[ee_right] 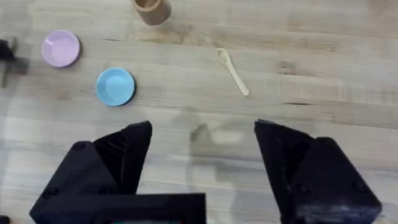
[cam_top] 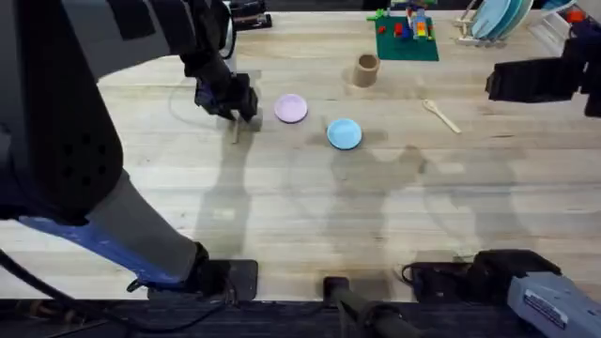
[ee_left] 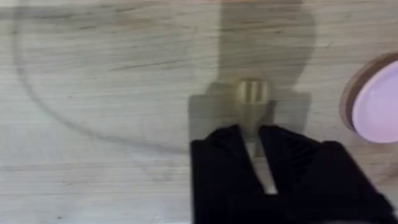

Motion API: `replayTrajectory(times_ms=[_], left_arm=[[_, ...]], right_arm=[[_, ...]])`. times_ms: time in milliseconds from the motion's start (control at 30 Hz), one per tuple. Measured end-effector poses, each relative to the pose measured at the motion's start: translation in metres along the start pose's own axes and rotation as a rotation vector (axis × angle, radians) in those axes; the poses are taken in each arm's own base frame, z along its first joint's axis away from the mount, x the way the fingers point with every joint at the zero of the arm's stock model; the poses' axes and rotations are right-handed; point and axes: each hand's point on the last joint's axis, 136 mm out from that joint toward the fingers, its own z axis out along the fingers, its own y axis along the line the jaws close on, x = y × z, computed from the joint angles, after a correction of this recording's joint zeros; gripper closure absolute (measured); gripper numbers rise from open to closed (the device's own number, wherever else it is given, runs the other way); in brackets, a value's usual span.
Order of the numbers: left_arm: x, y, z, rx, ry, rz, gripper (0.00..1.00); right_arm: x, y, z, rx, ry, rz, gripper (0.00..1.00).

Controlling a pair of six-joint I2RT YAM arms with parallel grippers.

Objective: Pick up a utensil and set it on the pink plate, then put the other utensil in the container.

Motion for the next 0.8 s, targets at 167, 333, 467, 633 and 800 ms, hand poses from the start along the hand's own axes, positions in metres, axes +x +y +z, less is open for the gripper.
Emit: replayTrajectory(times_ms=[167,333,467,633,800], left_arm=[[0.000,-0.003,-0.001,0.011,-0.002,0.000,0.950],[0.001,-0.003,-0.001,0.011,-0.001,0.000,0.952],[0.003,-0.003,-0.002,0.010,0.009,0.000,0.957],[0.017,-0.002,-0.006,0.004,0.079,-0.003,0.960],[0.007,-0.005,-0.018,0.016,0.088,-0.003,0.959]], right_arm=[[0.000,0.000,0.000,0.000,0.000,0.000,0.008],[0.000,0.000,0.000,0.000,0.000,0.000,0.007],[0.000,0.000,0.000,0.000,0.000,0.000,0.007],[0.000,0.000,0.000,0.000,0.000,0.000,0.007],[0.000,0.000,0.000,0.000,0.000,0.000,0.007]])
